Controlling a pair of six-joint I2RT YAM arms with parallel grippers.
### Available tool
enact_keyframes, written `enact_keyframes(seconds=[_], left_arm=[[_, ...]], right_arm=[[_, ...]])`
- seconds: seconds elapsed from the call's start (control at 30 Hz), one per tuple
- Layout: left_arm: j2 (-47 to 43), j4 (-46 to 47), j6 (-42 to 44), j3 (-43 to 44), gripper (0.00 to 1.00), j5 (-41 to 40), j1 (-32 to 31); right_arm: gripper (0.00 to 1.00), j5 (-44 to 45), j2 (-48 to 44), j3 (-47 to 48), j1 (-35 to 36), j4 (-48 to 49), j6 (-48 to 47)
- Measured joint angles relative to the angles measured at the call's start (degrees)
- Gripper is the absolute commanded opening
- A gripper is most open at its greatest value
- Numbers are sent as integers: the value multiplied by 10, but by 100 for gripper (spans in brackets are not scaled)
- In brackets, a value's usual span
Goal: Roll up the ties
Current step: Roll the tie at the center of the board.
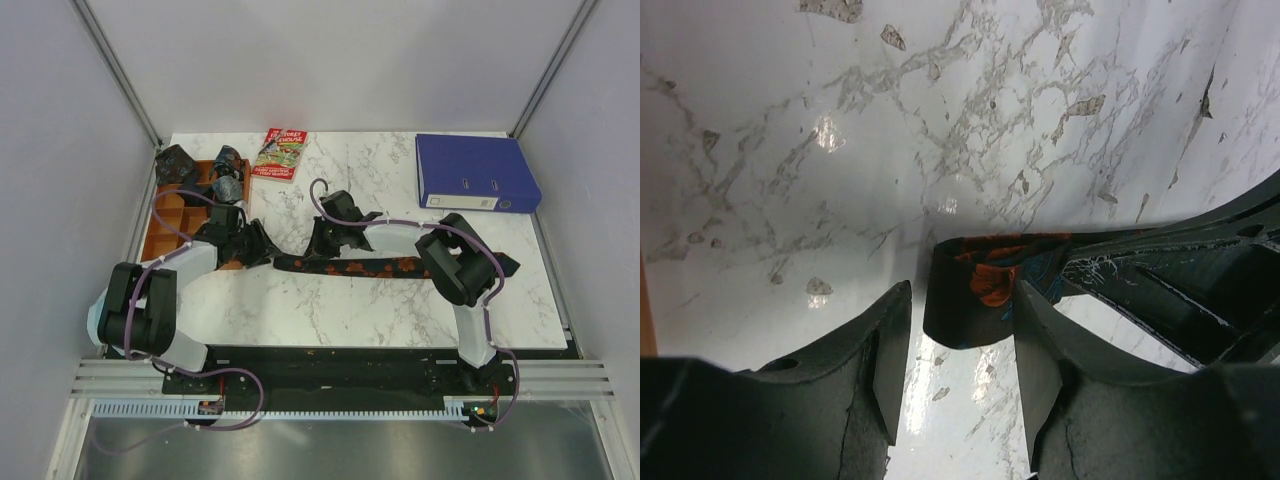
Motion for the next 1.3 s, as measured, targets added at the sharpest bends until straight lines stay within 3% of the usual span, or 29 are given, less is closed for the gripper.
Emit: enact_keyframes(seconds=[0.43,0.67,0.83,1.3], left_arm=[[18,56,0,-34,42,1,-34],[7,57,-3,-49,18,-19,-50],[3,52,-3,-48,10,-30,-60],[-62,-142,10,59,8,-99,-92]], right_arm=[[1,-6,2,-22,-3,23,0],[0,-12,2,-32,-3,38,5],[0,-17,2,-37,-3,45,7],[2,-4,-73,-42,5,16,11]])
